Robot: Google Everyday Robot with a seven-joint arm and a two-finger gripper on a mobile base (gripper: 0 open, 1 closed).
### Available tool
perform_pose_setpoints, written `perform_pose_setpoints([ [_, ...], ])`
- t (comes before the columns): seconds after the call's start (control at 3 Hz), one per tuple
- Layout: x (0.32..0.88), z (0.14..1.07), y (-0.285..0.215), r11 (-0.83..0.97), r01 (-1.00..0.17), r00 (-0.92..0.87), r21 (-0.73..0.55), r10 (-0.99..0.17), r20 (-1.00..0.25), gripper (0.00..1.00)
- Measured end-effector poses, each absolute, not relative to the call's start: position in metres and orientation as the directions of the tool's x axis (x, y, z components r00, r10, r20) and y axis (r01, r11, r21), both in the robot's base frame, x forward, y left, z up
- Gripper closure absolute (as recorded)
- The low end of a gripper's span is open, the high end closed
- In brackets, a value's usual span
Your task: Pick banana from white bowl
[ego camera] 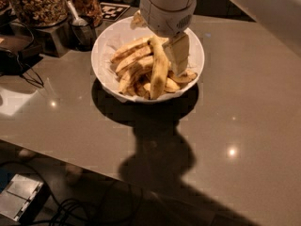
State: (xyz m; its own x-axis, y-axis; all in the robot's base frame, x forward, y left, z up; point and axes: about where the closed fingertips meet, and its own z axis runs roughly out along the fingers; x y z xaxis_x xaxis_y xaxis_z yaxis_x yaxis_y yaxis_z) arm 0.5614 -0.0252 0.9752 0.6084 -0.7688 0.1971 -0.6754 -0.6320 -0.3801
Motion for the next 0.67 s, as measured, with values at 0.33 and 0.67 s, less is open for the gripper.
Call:
perform_pose_setpoints([
  [0.33,0.5699,0.9606,-0.0273,-0.671,-0.656,0.640,-0.344,-0.737,0.216,0.23],
  [0.67,0.5797,0.9519,-0.0294,-0.705,-0.633,0.666,-0.319,-0.706,0.240,0.21],
])
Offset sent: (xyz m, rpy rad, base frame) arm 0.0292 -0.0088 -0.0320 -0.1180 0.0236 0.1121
